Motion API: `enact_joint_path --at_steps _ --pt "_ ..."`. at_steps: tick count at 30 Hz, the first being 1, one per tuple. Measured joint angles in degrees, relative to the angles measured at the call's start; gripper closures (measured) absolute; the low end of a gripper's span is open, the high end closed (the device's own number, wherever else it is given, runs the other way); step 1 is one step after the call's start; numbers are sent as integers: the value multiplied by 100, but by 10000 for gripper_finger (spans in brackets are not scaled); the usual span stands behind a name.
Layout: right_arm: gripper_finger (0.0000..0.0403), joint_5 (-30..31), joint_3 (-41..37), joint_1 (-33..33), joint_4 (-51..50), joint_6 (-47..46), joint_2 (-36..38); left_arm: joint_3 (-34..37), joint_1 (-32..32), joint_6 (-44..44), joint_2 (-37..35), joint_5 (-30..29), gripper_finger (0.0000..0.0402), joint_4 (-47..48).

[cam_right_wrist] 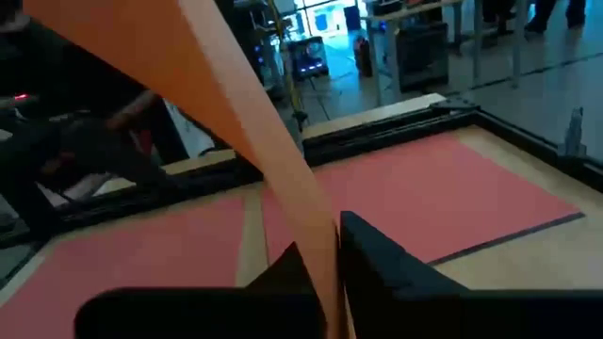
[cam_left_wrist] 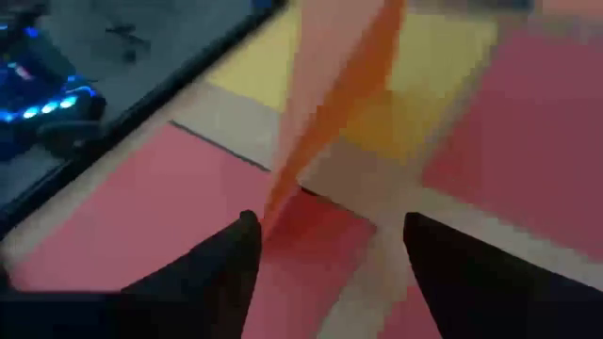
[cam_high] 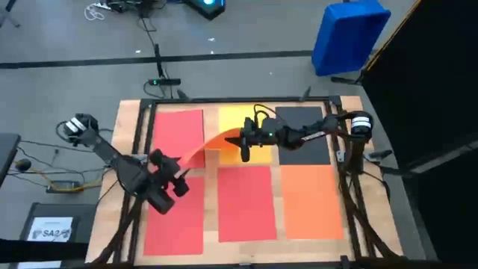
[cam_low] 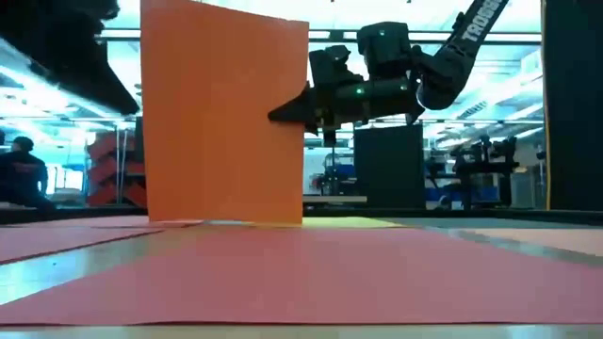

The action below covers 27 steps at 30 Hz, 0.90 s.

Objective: Organize paper
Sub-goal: Stack the orange paper on top of the orange paper

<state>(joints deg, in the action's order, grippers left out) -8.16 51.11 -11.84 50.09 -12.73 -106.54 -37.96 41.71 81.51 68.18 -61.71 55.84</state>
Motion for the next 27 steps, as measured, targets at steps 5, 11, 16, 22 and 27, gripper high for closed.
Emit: enact_joint_path --at_steps 5,11,16,22,27 --pt "403 -79 0 0 -2 29 0 847 -4 290 2 -926 160 -1164" --pt "403 -112 0 0 -2 35 2 1343 -73 313 2 -1505 160 -1452" --pt "403 -132 0 0 4 79 2 1617 -243 258 2 -1573 160 -1884" --pt "403 -158 0 0 9 79 2 1771 -270 30 2 -1730 160 -2309" --pt "403 -160 2 0 9 77 2 1771 -277 -966 2 -1724 162 -3079"
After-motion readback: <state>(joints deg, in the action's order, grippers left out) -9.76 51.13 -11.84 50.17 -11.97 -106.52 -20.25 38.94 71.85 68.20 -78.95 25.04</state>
